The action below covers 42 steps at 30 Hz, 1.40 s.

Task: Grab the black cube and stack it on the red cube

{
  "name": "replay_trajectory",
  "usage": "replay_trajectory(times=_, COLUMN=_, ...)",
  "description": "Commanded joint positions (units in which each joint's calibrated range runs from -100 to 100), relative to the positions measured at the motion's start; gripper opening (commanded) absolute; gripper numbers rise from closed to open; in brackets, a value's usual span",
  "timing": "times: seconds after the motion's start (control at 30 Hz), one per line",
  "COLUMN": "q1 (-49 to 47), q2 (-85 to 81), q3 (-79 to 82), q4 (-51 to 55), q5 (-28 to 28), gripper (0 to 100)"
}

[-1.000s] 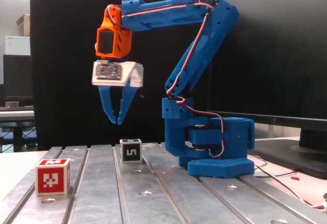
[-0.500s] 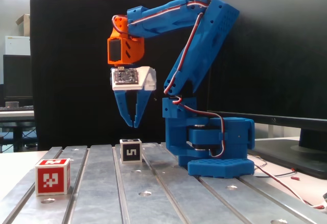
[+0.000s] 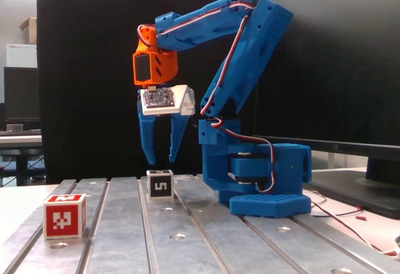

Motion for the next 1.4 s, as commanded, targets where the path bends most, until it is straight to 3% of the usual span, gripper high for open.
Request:
replay_trajectory(times=0.0, q1=-0.1, q2=-0.3, q3=-0.3, q4=1.5, q5=0.2, gripper=22)
replay_trajectory(times=0.2, q1=-0.2, q2=-0.3, q3=1.3, q4=1.7, q5=0.2, gripper=29)
replay_trajectory(times=0.57, q1=-0.2, q2=0.3, q3=2.6, q4=0.6, q5=1.2, gripper=30)
replay_trajectory(times=1.0, q1=-0.1, q2=0.3, q3=10.5, q4=-10.5, q5=0.9, gripper=29)
replay_trajectory(times=1.37, q1=-0.2, q2=0.4, q3=13.2, q4=-13.4, q5=1.2, gripper=29)
